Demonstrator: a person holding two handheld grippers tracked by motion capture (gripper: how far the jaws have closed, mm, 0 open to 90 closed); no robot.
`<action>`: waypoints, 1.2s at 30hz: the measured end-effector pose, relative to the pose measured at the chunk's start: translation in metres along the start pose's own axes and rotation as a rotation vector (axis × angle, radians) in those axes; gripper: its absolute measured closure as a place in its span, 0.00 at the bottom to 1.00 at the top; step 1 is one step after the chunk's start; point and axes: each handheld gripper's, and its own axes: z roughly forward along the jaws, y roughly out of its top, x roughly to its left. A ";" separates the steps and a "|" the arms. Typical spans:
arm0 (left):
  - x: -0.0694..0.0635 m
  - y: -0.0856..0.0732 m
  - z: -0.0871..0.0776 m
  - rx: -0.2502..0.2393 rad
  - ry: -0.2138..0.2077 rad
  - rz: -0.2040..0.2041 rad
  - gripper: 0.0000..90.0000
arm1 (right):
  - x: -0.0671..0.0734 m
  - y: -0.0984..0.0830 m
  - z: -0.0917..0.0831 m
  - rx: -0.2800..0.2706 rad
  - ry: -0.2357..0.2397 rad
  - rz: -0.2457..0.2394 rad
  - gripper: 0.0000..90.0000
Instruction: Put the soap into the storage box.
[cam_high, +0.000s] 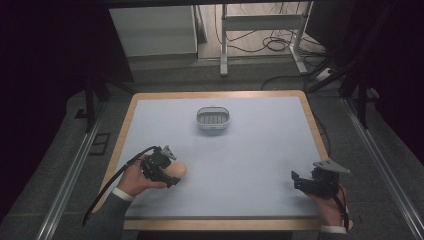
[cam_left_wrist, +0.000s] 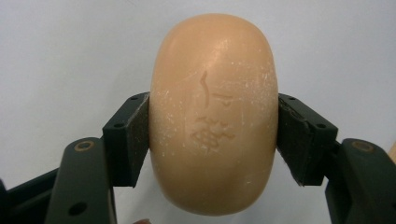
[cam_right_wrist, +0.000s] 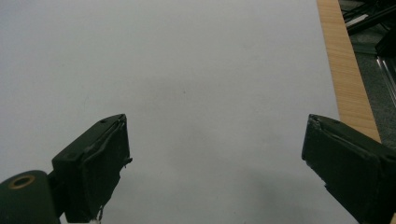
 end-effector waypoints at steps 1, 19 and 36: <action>0.000 0.001 0.000 0.002 0.000 0.000 0.37 | 0.000 0.000 0.000 -0.001 -0.001 -0.001 0.08; 0.008 0.007 -0.008 -0.029 -0.010 -0.007 0.37 | 0.000 0.000 0.000 0.002 -0.004 -0.002 0.08; 0.015 0.016 -0.015 -0.042 -0.002 -0.010 0.37 | -0.001 0.000 0.000 0.003 -0.002 -0.002 0.08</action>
